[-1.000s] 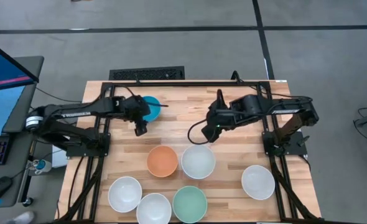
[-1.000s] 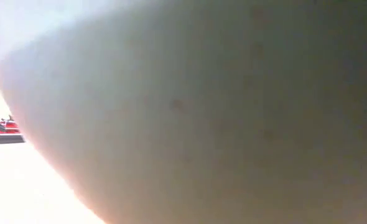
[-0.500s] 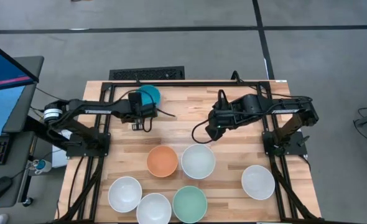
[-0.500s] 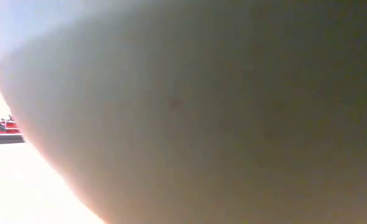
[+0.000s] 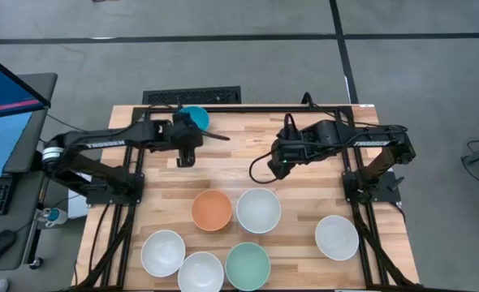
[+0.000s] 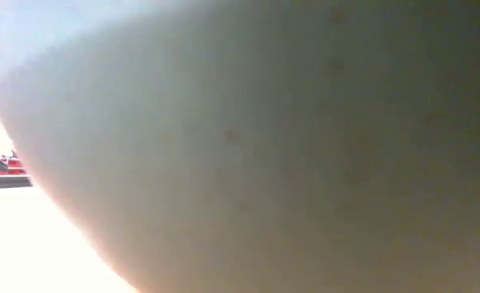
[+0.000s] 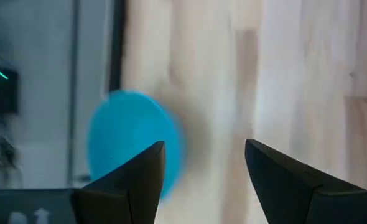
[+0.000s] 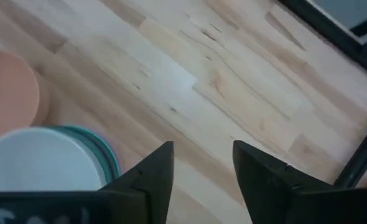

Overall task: Nest bowls inside each other
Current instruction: Stack the blue bowl on the white bowl

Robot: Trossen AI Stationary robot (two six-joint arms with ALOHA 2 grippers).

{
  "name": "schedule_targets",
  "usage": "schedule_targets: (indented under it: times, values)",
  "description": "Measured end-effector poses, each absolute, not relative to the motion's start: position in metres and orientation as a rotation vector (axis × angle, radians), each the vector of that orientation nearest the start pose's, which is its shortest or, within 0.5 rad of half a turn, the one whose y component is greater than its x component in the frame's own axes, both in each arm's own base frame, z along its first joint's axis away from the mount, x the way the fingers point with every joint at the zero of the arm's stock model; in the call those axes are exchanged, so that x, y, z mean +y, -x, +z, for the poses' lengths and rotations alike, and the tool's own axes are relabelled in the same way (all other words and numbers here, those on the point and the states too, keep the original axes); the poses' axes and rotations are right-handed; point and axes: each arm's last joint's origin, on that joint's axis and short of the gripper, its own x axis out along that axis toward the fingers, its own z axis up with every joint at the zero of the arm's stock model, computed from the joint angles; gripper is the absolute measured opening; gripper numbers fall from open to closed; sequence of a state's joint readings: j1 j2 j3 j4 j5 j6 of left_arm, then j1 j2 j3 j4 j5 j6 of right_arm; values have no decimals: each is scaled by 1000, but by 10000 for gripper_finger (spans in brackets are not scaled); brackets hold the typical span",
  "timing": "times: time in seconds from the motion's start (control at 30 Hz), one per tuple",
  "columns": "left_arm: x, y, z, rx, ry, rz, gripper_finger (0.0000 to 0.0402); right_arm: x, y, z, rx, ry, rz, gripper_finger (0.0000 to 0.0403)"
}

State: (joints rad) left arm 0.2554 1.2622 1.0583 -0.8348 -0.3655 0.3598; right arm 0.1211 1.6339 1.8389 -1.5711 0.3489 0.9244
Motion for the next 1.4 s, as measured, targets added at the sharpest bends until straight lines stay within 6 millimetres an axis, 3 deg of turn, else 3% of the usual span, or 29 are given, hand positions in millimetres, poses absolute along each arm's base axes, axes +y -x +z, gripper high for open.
schedule_targets:
  times: [0.1, 0.27, 0.53, 0.63, 0.77, 1.0, 1.13, 1.4]
  values:
    - [73, -234, 298, 1023, -417, 412, 215, 22, -278, 387, 1127, -410, -718, 176]
    - [69, -242, 312, 869, -239, 502, 215, 20, -257, 405, 1083, -384, -656, 165]
    - [70, -239, 325, 900, -333, 656, 215, 10, -188, 442, 899, -488, -622, 205]
    - [67, -240, 326, 907, -407, 636, 215, 1, -159, 445, 838, -558, -663, 225]
    - [69, -241, 326, 897, -379, 568, 215, -7, -132, 440, 783, -643, -726, 235]
    - [118, -225, 301, 1111, -125, 536, 215, -9, -119, 430, 777, -668, -762, 233]
    - [147, -224, 279, 1254, -105, 433, 215, -9, -121, 426, 788, -661, -775, 233]
    - [167, -240, 246, 1391, -75, 212, 215, -9, -121, 426, 773, -699, -792, 233]
